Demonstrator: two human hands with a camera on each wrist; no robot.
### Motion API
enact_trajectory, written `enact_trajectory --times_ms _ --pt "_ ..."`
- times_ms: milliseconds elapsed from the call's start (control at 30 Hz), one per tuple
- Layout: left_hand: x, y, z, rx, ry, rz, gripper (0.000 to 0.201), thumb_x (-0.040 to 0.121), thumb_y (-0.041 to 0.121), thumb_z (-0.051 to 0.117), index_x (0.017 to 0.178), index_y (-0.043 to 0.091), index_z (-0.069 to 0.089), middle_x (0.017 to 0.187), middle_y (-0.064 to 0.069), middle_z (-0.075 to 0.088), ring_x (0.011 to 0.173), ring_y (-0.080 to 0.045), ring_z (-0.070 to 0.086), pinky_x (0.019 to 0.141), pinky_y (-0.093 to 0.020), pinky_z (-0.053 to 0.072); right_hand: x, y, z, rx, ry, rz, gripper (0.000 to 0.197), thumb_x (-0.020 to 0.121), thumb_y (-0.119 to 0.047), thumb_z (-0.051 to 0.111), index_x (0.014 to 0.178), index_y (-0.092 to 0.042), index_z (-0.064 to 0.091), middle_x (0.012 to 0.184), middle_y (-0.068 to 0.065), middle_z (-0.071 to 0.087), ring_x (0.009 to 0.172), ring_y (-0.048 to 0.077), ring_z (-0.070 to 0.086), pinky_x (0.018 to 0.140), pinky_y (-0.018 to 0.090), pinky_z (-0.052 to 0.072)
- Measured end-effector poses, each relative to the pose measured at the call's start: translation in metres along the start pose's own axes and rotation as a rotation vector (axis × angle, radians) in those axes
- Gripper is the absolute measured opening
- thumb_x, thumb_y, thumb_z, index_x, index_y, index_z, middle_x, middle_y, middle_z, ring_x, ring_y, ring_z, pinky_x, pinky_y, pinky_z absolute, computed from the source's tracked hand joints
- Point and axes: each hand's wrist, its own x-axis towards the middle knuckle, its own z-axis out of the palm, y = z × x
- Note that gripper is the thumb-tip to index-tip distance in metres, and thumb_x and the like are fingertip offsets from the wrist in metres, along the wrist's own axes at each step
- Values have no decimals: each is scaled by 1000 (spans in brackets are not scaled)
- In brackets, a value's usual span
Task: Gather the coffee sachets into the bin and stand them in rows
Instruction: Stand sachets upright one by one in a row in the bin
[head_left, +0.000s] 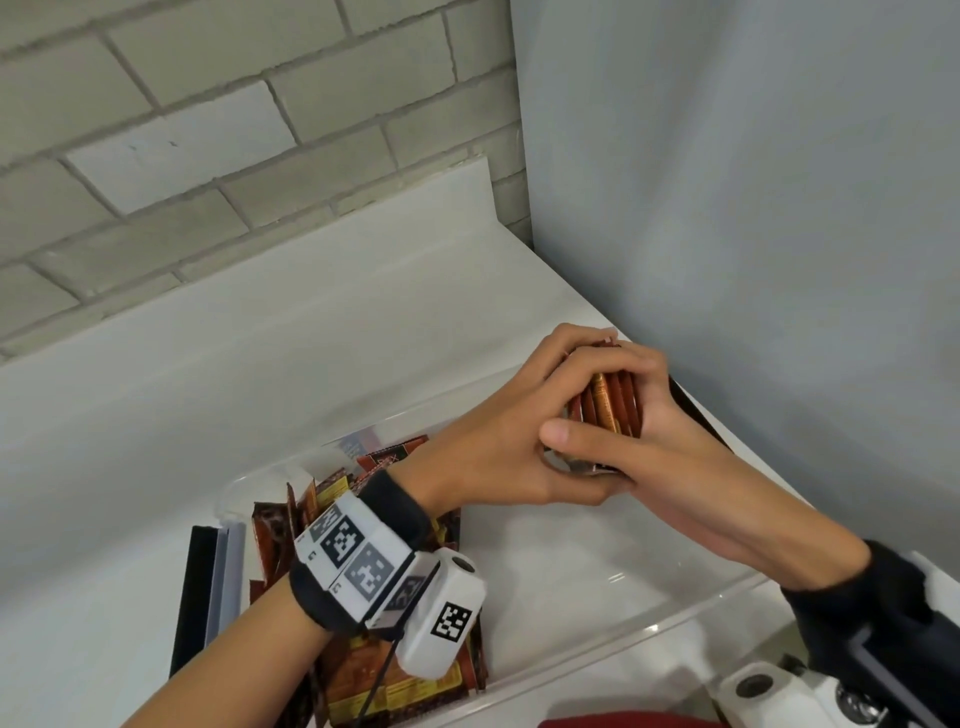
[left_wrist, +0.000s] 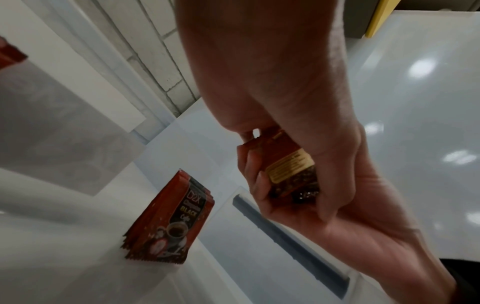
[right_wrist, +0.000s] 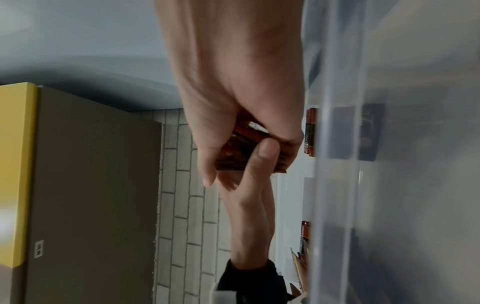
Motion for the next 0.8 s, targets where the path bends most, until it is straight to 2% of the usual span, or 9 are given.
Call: enact_trajectory --times_ms 100,200,300,367,467,533,600,667,800 --pt "1 1 -1 53 40 22 69 66 3 82 127 9 50 133 -2 41 136 -11 36 104 -20 37 -1 -1 1 -16 18 -25 75 63 -21 79 120 -33 34 118 -4 55 102 1 65 76 18 53" --pt "1 4 -1 96 53 37 65 67 5 81 126 7 54 132 -5 46 132 -11 42 101 -21 41 -1 -2 2 11 -13 1 75 63 -20 79 121 -31 33 123 1 53 102 1 65 74 15 52" --pt "1 7 -2 126 42 47 67 68 8 81 128 17 54 130 1 47 122 -3 47 95 -18 41 -2 -4 1 -48 -69 32 73 69 -27 81 127 -26 37 124 10 54 110 10 63 78 18 52" --pt "1 8 -3 148 30 46 74 67 8 83 131 23 47 130 2 50 122 -5 48 99 -24 42 -4 -6 -1 -7 -111 61 59 75 -29 76 125 -19 46 117 8 61 111 15 63 79 20 52" --pt "1 9 -5 123 -3 -5 90 65 9 84 137 26 32 130 7 49 121 -6 47 110 -31 34 -6 -12 -5 140 -136 133 29 80 -22 66 109 -18 65 101 4 70 98 13 68 72 21 54" --pt "0 9 -5 93 -17 -48 100 65 12 86 140 27 23 132 1 52 123 -14 49 108 -41 37 -6 -12 -7 149 -142 138 16 78 -12 70 91 -21 73 93 5 71 88 14 69 68 23 55" --pt "0 11 -4 79 -43 -68 104 65 17 88 141 32 19 133 -5 53 127 -17 47 108 -47 36 -6 -11 -7 134 -126 142 19 74 -7 67 78 -24 75 84 5 70 79 13 68 63 22 54" --pt "0 13 -4 95 -72 -79 106 65 21 88 141 35 17 136 -4 51 131 -10 42 112 -49 30 -4 -9 -9 138 -97 139 27 75 0 62 72 -24 75 79 6 69 74 13 68 60 21 53" --pt "1 13 -7 37 -80 -70 113 59 27 91 144 32 16 142 -5 45 134 -14 41 111 -48 34 -3 -9 -12 172 -66 127 23 67 -4 65 77 -19 78 90 11 73 85 21 71 71 26 58"
